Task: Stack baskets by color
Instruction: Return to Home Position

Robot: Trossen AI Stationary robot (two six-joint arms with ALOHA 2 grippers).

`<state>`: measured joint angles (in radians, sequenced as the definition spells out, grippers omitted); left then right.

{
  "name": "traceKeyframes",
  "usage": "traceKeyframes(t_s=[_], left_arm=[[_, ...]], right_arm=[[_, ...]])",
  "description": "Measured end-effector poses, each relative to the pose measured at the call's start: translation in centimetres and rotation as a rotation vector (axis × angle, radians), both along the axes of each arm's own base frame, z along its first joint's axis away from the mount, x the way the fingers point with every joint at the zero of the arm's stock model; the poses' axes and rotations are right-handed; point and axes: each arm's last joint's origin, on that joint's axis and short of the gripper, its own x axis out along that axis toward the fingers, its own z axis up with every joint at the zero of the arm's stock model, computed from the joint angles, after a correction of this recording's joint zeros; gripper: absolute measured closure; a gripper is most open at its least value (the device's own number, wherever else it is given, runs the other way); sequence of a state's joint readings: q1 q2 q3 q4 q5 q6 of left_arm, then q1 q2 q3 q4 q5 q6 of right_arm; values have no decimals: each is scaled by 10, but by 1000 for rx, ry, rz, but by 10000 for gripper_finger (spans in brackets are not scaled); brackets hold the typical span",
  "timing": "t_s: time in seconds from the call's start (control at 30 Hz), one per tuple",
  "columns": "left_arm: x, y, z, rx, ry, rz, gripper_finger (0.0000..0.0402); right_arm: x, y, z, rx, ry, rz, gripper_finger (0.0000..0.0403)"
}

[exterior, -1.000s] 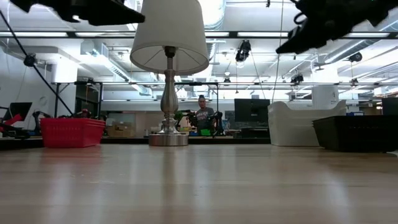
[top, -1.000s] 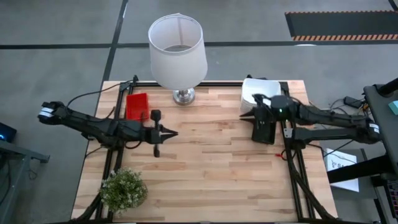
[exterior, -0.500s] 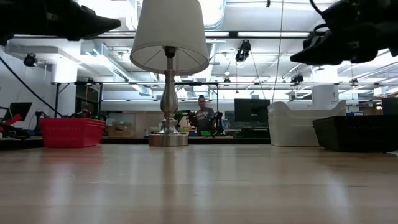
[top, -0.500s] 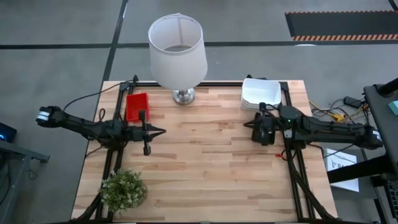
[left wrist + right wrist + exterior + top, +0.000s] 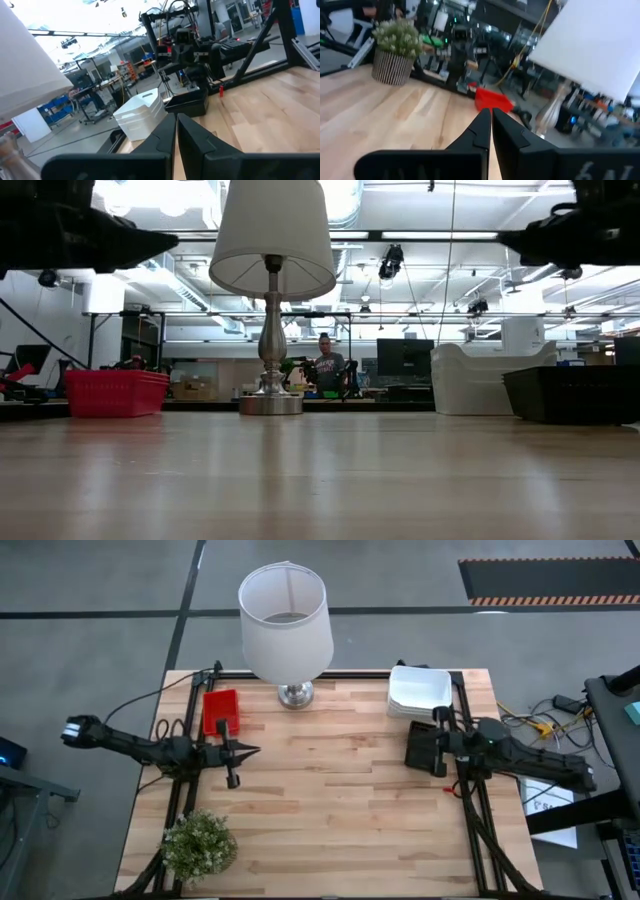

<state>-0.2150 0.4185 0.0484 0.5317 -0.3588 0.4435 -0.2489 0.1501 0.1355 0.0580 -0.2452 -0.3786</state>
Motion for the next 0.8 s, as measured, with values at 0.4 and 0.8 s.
traceKeyframes(t_s=[0.4,0.8], left_arm=[[-7,2,-5,-29,-50,-1,400],[-7,2,-6,-31,-48,13,400]], right_arm=[[-7,2,-19,-21,-58,-2,394],[-7,1,-20,-7,-56,-8,394]])
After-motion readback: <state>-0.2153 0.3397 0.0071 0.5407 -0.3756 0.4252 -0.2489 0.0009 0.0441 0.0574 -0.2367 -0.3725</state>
